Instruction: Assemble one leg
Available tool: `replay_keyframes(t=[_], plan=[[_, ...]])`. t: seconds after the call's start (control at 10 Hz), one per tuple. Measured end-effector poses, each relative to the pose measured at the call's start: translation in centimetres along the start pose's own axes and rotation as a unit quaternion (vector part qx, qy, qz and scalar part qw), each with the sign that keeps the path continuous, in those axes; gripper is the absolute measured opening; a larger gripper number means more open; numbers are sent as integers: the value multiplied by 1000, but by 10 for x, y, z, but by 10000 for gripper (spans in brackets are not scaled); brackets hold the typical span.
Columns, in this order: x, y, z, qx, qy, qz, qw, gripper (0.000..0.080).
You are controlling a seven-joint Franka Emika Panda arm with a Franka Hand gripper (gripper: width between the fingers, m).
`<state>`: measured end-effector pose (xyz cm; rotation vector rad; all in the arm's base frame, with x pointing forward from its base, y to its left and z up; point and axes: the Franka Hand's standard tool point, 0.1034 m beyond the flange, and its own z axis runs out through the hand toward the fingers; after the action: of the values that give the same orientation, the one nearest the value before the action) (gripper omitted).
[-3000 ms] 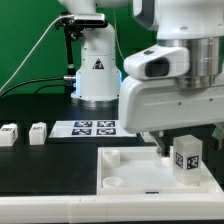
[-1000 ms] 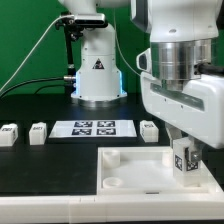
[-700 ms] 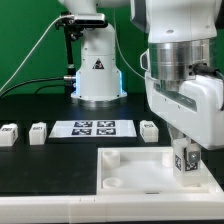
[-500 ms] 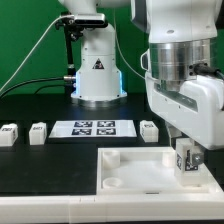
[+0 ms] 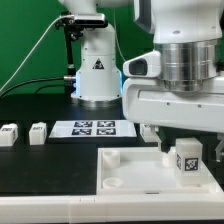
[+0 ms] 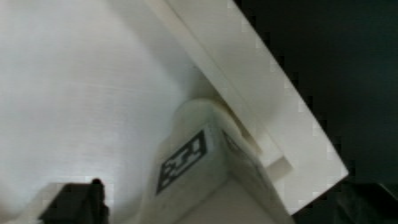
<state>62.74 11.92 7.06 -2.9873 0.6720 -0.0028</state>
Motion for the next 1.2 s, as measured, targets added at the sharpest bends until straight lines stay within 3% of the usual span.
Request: replay_keyframes(t=[0.4,0.7,0.8,0.9,1.0,1.2], plan=[[1,5,0,-12,-2,-236,972,648],[2,5,0,-11,-1,-251,968,639],[2,5,0,-11,-1,-251,968,450],[2,5,0,-11,-1,-251,968,450],[2,5,0,-10,-1,-241,970,286],[2,5,0,-10,-1,-219,976,291]])
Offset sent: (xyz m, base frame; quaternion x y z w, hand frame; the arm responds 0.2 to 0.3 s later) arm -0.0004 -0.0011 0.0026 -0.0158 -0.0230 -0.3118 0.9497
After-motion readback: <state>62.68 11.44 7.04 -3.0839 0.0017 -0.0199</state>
